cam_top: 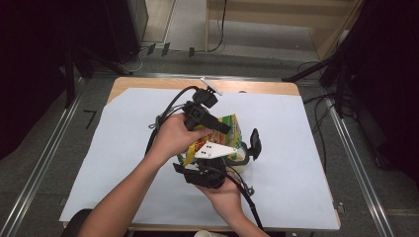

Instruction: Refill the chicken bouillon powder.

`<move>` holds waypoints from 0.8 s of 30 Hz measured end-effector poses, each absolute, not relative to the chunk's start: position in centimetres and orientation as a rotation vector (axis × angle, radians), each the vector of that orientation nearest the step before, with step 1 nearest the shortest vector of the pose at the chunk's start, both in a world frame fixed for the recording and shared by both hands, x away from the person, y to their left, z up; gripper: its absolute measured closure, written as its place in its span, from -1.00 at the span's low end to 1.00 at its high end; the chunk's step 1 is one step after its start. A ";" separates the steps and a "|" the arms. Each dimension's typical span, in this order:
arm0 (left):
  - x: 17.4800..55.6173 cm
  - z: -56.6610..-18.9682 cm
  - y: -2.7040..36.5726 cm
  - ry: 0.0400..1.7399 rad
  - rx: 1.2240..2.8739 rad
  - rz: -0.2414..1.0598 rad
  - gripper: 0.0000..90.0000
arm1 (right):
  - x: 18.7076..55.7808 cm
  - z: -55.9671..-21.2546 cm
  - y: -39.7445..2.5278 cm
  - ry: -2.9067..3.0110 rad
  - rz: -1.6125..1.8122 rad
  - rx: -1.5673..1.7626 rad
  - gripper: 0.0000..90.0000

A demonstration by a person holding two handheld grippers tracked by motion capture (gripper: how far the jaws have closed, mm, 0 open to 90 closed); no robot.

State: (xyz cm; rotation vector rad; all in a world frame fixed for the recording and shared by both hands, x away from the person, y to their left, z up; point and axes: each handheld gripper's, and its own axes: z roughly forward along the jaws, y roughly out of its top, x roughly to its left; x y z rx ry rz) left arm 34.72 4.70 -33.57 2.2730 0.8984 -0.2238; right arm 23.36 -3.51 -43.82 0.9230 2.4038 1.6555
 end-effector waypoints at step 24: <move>35.3 -33.7 4.9 0.912 2.285 -0.257 0.65 | 23.4 -43.6 -3.4 2.418 1.649 0.918 0.37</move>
